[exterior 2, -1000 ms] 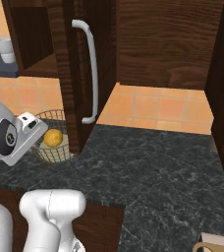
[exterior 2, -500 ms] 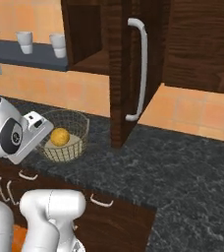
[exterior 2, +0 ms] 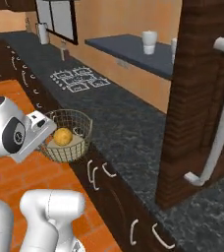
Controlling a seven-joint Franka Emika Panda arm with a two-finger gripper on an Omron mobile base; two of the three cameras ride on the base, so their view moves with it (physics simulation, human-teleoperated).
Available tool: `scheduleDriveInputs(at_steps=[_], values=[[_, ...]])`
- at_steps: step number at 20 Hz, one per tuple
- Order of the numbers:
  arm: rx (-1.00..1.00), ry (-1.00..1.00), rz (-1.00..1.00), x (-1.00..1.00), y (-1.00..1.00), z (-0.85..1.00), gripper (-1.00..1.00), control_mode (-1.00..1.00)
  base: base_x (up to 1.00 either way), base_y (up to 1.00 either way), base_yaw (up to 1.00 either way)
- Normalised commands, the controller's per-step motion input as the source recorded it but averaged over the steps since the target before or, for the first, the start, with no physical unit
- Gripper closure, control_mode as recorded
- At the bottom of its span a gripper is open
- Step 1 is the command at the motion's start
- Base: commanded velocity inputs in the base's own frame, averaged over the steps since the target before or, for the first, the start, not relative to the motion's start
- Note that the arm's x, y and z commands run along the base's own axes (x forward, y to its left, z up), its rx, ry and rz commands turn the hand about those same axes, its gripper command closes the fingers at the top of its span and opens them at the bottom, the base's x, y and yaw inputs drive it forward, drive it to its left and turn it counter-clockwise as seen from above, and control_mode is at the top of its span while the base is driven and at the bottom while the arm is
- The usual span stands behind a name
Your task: Open the cabinet, pick up the bread from the cabinet and place it in the basket. Then move the basket to the dining counter.
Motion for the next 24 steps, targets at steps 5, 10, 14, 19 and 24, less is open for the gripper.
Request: scheduleDriveInputs(at_steps=[5,10,14,19,24], values=[[0.00,0.00,0.00,0.00,0.00,0.00,1.00,1.00,-0.03,0.14,0.99],[0.00,0.00,0.00,0.00,0.00,0.00,1.00,1.00,0.12,0.23,0.88],[0.00,0.00,0.00,0.00,0.00,0.00,1.00,1.00,0.43,0.59,0.55],[0.00,0.00,0.00,0.00,0.00,0.00,1.00,1.00,0.92,1.00,0.00],[0.00,0.00,0.00,0.00,0.00,0.00,1.00,1.00,0.57,1.00,0.00]])
